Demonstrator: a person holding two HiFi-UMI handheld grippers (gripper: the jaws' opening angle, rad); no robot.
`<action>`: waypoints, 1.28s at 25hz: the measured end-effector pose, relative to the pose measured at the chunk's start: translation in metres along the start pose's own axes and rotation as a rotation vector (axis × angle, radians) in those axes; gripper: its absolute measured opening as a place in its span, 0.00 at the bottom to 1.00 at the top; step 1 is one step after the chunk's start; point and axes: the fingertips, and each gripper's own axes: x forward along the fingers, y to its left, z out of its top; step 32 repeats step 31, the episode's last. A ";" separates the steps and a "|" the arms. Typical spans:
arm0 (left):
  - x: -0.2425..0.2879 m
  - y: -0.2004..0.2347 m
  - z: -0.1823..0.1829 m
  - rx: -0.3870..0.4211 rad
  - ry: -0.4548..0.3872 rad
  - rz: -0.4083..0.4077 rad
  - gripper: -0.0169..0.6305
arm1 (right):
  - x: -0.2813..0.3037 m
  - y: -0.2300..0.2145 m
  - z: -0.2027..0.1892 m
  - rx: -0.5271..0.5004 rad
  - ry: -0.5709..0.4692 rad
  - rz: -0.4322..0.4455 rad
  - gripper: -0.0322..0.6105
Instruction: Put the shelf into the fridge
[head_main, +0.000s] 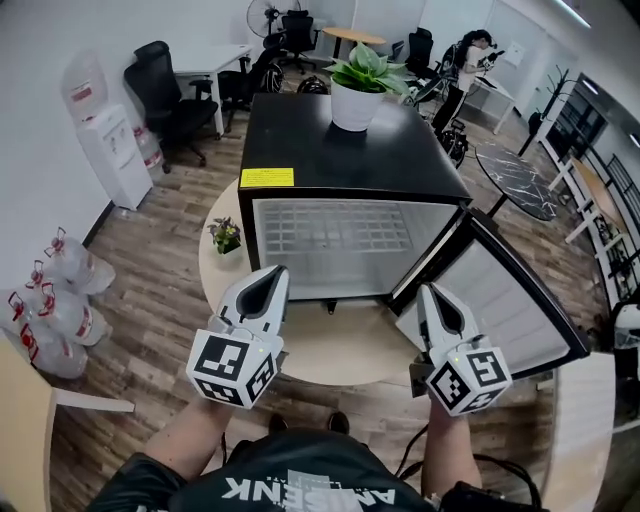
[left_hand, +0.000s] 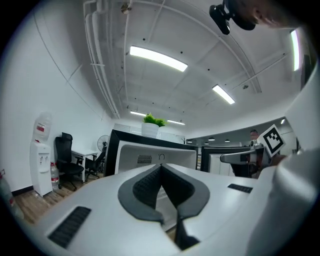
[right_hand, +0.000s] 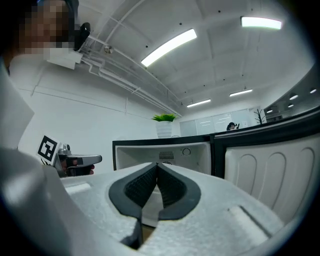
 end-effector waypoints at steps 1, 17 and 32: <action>0.000 -0.001 0.003 0.001 -0.004 0.006 0.03 | -0.001 -0.003 0.004 -0.003 -0.002 -0.001 0.06; 0.010 -0.024 0.017 0.004 -0.008 0.077 0.03 | -0.001 -0.026 0.020 -0.042 -0.012 0.087 0.06; 0.009 -0.040 0.017 -0.012 -0.016 0.095 0.03 | -0.004 -0.031 0.018 -0.033 0.002 0.100 0.06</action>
